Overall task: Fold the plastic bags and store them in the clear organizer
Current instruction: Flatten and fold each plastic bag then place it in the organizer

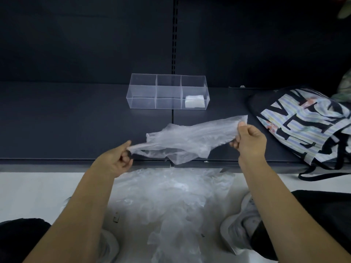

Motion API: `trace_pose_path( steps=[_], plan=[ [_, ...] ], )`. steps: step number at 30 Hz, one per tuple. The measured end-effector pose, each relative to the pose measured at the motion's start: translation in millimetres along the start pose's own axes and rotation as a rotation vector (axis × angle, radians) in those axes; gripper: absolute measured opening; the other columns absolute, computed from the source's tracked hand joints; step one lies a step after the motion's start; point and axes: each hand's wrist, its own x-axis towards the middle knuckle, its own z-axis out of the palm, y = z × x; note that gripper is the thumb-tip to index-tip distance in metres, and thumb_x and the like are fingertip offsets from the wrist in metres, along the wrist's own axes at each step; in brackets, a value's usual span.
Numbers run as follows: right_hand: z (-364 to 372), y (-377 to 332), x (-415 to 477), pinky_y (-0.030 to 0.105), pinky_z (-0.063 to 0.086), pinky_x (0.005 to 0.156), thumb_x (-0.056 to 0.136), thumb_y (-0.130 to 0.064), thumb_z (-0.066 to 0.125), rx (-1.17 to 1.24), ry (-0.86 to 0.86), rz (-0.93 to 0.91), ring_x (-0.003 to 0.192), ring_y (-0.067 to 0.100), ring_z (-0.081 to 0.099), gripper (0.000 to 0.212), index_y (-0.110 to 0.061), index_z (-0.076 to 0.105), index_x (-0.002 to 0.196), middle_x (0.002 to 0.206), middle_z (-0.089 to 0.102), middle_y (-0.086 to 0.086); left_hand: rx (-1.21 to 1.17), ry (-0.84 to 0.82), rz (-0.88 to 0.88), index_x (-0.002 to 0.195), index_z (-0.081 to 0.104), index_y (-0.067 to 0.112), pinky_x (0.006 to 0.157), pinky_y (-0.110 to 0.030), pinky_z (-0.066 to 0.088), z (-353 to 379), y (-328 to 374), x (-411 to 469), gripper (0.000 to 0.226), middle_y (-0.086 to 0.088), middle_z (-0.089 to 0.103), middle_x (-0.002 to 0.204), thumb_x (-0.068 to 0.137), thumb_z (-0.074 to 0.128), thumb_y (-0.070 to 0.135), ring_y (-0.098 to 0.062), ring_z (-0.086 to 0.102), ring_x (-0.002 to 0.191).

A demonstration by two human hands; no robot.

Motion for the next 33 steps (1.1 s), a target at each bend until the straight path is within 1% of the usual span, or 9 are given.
trace_pose_path(
  steps=[3, 6, 8, 10, 15, 18, 24, 29, 33],
  plan=[
    [13, -8, 5, 0.022, 0.044, 0.046, 0.095, -0.018, 0.056, -0.183, -0.193, -0.130, 0.039, 0.005, 0.036, 0.028, -0.010, 0.060, 0.069, 0.040, 0.042, -0.011, 0.428, 0.373, 0.476, 0.088, 0.061, 0.007, 0.084, -0.041, 0.047, 12, 4, 2, 0.031, -0.009, 0.061, 0.086, 0.091, 0.061, 0.038, -0.028, 0.057, 0.085],
    [35, -21, 0, 0.017, 0.044, 0.053, 0.093, -0.018, 0.060, -0.305, -0.531, -0.188, 0.045, -0.001, 0.044, 0.021, -0.005, 0.069, 0.080, 0.049, 0.053, -0.014, 0.658, -0.089, 0.863, 0.135, 0.048, 0.028, 0.105, -0.030, 0.034, 60, 22, -24, 0.065, 0.008, 0.044, 0.138, 0.079, 0.068, 0.054, -0.009, 0.040, 0.126],
    [49, -28, -3, 0.015, 0.044, 0.060, 0.093, -0.021, 0.060, -0.323, -0.697, -0.159, 0.055, 0.001, 0.050, 0.027, 0.004, 0.067, 0.083, 0.059, 0.059, -0.008, 0.867, -0.429, 0.819, 0.137, 0.045, 0.037, 0.108, -0.030, 0.032, 96, 35, -44, 0.073, 0.014, 0.042, 0.142, 0.072, 0.074, 0.057, -0.003, 0.038, 0.128],
    [58, -34, 0, 0.027, 0.047, 0.074, 0.094, -0.026, 0.058, -0.292, -0.722, -0.102, 0.071, 0.016, 0.054, 0.037, 0.010, 0.063, 0.092, 0.077, 0.062, 0.010, 0.875, -0.551, 0.732, 0.120, 0.064, 0.025, 0.103, -0.036, 0.044, 115, 45, -50, 0.049, 0.009, 0.063, 0.122, 0.076, 0.077, 0.042, -0.007, 0.059, 0.112],
    [58, -26, -3, 0.029, 0.049, 0.086, 0.079, -0.056, 0.065, -0.323, -0.566, 0.078, 0.100, 0.009, 0.062, 0.054, -0.020, 0.052, 0.117, 0.109, 0.064, -0.004, 0.566, -0.348, 0.706, 0.095, 0.069, 0.005, 0.078, -0.034, 0.052, 133, 48, -40, 0.026, -0.008, 0.070, 0.087, 0.085, 0.072, 0.029, -0.019, 0.065, 0.077],
    [56, 4, -24, 0.015, 0.047, 0.070, 0.078, -0.038, 0.075, -0.429, -0.670, 0.194, 0.086, 0.001, 0.064, 0.046, -0.017, 0.057, 0.115, 0.100, 0.067, -0.006, 0.424, -0.221, 0.680, 0.094, 0.065, -0.007, 0.073, -0.039, 0.051, 135, 40, -33, 0.035, -0.018, 0.067, 0.083, 0.086, 0.070, 0.027, -0.022, 0.059, 0.073],
    [60, 29, -4, 0.044, 0.053, 0.088, 0.082, -0.016, 0.074, -0.062, -0.301, 0.416, 0.089, 0.028, 0.065, 0.029, 0.002, 0.067, 0.104, 0.099, 0.069, 0.017, 0.255, 0.035, 0.571, 0.085, 0.065, 0.006, 0.066, -0.029, 0.051, 113, 31, -5, 0.028, -0.005, 0.062, 0.076, 0.087, 0.068, 0.034, -0.017, 0.059, 0.069],
    [69, 33, 30, 0.035, 0.055, 0.072, 0.087, -0.013, 0.069, 0.008, -0.199, 0.365, 0.062, 0.017, 0.063, 0.018, -0.013, 0.062, 0.070, 0.070, 0.067, 0.004, 0.307, 0.167, 0.523, 0.081, 0.059, 0.009, 0.060, -0.025, 0.042, 84, 14, 24, 0.027, -0.003, 0.056, 0.071, 0.089, 0.064, 0.034, -0.017, 0.051, 0.067],
    [88, 39, 49, 0.023, 0.051, 0.059, 0.091, -0.011, 0.063, -0.149, -0.172, 0.183, 0.055, 0.009, 0.052, 0.022, -0.017, 0.061, 0.070, 0.065, 0.058, 0.000, 0.316, 0.226, 0.464, 0.079, 0.060, 0.005, 0.067, -0.029, 0.040, 71, -4, 38, 0.030, -0.003, 0.056, 0.066, 0.091, 0.062, 0.032, -0.018, 0.053, 0.064]
  ],
)
